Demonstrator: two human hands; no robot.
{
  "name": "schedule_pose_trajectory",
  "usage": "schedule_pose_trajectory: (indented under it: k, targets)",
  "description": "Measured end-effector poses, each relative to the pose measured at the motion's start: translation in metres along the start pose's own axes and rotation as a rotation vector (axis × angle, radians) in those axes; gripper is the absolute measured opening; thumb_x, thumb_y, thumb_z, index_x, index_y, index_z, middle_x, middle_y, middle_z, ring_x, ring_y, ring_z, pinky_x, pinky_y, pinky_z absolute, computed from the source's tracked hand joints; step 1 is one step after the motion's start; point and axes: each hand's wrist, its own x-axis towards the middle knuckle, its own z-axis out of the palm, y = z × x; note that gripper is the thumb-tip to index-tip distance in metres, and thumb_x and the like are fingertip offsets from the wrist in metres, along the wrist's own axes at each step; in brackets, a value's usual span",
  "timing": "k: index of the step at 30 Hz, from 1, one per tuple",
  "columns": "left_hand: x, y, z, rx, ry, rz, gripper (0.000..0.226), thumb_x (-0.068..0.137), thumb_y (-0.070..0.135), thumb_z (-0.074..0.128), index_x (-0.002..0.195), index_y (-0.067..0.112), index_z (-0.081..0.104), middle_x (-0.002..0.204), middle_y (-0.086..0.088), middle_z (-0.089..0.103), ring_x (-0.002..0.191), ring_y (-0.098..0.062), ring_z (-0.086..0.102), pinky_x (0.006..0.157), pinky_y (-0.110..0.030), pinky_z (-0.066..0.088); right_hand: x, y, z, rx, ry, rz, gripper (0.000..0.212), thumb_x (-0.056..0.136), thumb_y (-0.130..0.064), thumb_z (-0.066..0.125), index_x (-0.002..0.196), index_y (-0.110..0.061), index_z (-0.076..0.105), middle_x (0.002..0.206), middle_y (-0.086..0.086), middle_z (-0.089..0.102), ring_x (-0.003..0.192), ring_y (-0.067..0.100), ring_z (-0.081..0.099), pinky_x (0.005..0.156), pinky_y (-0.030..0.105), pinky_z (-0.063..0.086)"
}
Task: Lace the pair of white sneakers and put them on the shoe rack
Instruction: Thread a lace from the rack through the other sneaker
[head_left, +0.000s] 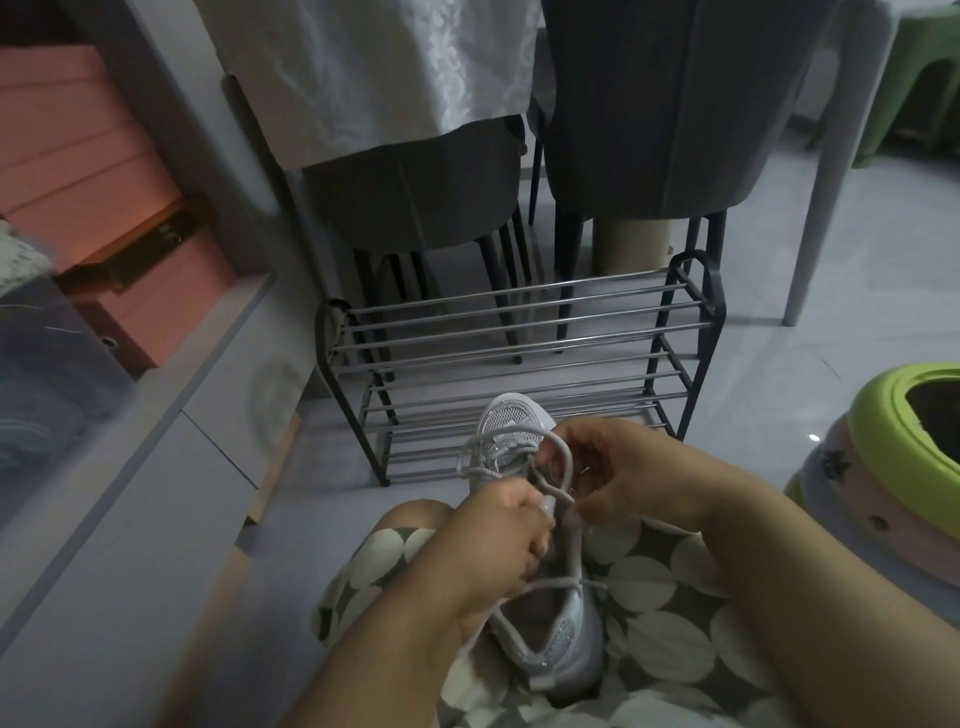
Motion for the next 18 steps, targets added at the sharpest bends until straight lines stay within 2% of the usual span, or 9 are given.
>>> schedule_pose_trajectory:
  k: [4,8,9,11,14,16,18]
  targets:
    - [-0.021,0.014,-0.028,-0.15,-0.123,0.02,0.026,0.097,-0.002,0.041,0.073,0.007,0.047,0.055,-0.003,0.044,0.031,-0.002,0.025,0.032,-0.009,0.016,0.001,-0.002,0.003,0.006,0.01,0.027,0.041,0.069,0.008,0.073,0.1,-0.016,0.062,0.084,-0.006,0.063,0.07,0.0,0.059,0.067,0.016,0.049]
    - [-0.048,0.028,-0.067,-0.279,-0.135,0.084,0.021,0.084,0.012,0.055,0.064,0.007,0.053,0.05,-0.003,0.044,0.03,-0.002,0.025,0.033,-0.009,0.015,0.002,-0.001,0.004,0.025,0.007,0.038,0.038,0.07,0.01,0.07,0.097,-0.016,0.063,0.081,-0.006,0.062,0.068,-0.002,0.058,0.065,0.014,0.049]
    - [-0.052,0.029,-0.074,-0.217,-0.082,0.085,0.021,0.082,0.014,0.056,0.062,0.008,0.054,0.049,-0.003,0.044,0.03,-0.003,0.026,0.033,-0.011,0.016,0.003,0.0,0.005,0.016,0.006,0.037,0.037,0.07,0.009,0.07,0.096,-0.016,0.063,0.081,-0.006,0.062,0.067,-0.002,0.058,0.065,0.014,0.048]
    - [-0.051,0.025,-0.077,0.111,0.069,0.058,0.023,0.082,0.019,0.058,0.06,0.014,0.057,0.051,-0.003,0.05,0.036,-0.008,0.034,0.037,-0.017,0.026,0.004,0.0,0.006,0.028,-0.004,0.038,0.035,0.07,0.009,0.069,0.094,-0.017,0.063,0.083,-0.003,0.062,0.07,0.001,0.058,0.067,0.016,0.05]
    - [-0.037,0.013,-0.061,0.63,0.27,0.068,0.018,0.083,0.029,0.054,0.068,0.021,0.059,0.065,0.008,0.059,0.055,-0.008,0.048,0.056,-0.025,0.038,0.006,0.002,0.008,0.094,-0.021,0.036,0.032,0.067,0.005,0.069,0.091,-0.015,0.063,0.087,0.004,0.06,0.075,0.011,0.057,0.073,0.026,0.05]
    - [-0.027,0.006,-0.046,0.767,0.373,0.202,0.014,0.088,0.035,0.053,0.077,0.03,0.058,0.081,0.013,0.055,0.072,-0.003,0.05,0.065,-0.026,0.043,0.006,0.004,0.008,0.096,-0.014,0.019,0.031,0.061,-0.003,0.07,0.089,-0.012,0.063,0.089,0.009,0.061,0.081,0.02,0.058,0.084,0.039,0.051]
    - [-0.02,0.003,-0.032,0.784,0.364,0.33,0.01,0.088,0.043,0.055,0.083,0.036,0.059,0.091,0.018,0.048,0.09,0.0,0.046,0.08,-0.025,0.044,0.006,0.007,0.009,0.083,-0.006,-0.001,0.033,0.059,-0.005,0.071,0.091,-0.007,0.062,0.094,0.016,0.062,0.09,0.032,0.059,0.091,0.05,0.049]
